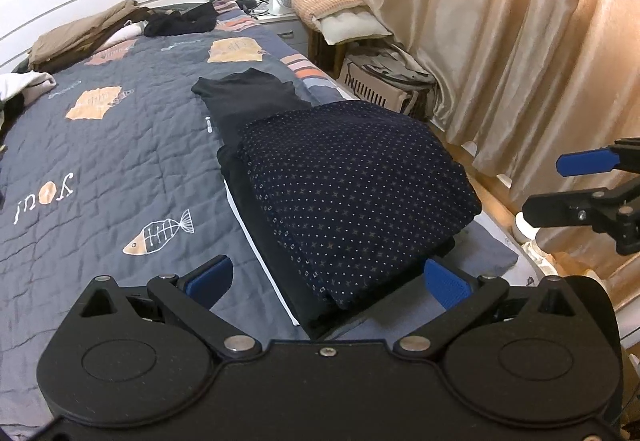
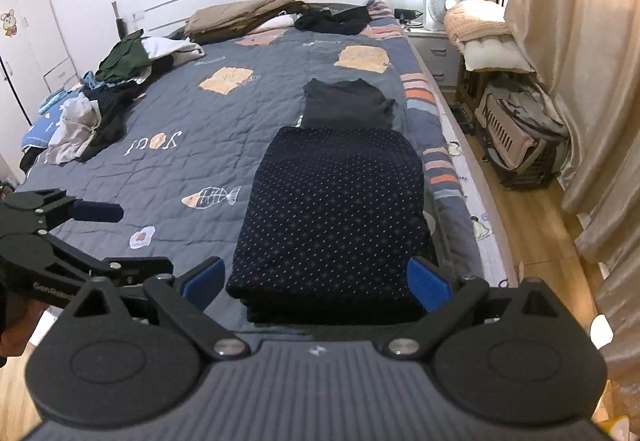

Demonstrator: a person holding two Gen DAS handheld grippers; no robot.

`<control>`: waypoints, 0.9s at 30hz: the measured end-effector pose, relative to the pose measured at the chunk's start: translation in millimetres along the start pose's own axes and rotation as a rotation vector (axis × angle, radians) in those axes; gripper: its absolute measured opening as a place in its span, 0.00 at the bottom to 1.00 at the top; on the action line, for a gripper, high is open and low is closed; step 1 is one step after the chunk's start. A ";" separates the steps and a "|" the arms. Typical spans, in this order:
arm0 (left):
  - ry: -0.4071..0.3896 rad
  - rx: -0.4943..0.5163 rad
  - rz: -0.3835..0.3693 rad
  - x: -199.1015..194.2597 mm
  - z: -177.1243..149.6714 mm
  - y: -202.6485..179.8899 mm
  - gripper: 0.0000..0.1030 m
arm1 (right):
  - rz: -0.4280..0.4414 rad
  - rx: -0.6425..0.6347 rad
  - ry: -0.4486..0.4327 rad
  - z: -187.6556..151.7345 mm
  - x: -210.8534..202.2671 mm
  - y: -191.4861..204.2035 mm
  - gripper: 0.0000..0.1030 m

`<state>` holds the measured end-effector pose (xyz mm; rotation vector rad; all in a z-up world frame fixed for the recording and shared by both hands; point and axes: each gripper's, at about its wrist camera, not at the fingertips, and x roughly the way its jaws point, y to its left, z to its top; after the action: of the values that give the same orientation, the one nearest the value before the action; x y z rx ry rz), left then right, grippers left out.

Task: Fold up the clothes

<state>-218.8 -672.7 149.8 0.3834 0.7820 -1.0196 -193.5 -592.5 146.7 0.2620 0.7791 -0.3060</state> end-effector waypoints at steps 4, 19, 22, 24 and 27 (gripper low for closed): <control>0.002 0.014 0.003 -1.4 -1.1 -1.2 1.00 | 0.006 -0.008 0.005 -1.0 -1.4 4.3 0.95; 0.019 -0.001 -0.010 1.0 -5.3 0.3 1.00 | 0.010 -0.003 0.022 -3.6 1.0 7.0 0.95; 0.017 0.005 -0.010 0.4 -5.0 -0.5 1.00 | 0.008 -0.007 0.023 -4.0 0.5 7.6 0.95; 0.016 0.005 -0.010 0.1 -5.2 -1.7 1.00 | 0.011 -0.007 0.027 -4.0 0.6 6.8 0.95; 0.014 0.005 -0.008 -0.3 -4.9 -3.1 1.00 | 0.009 -0.013 0.027 -4.1 0.6 6.7 0.95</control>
<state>-223.6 -671.0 147.0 0.3922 0.7949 -1.0272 -193.3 -585.1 144.2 0.2577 0.8066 -0.2893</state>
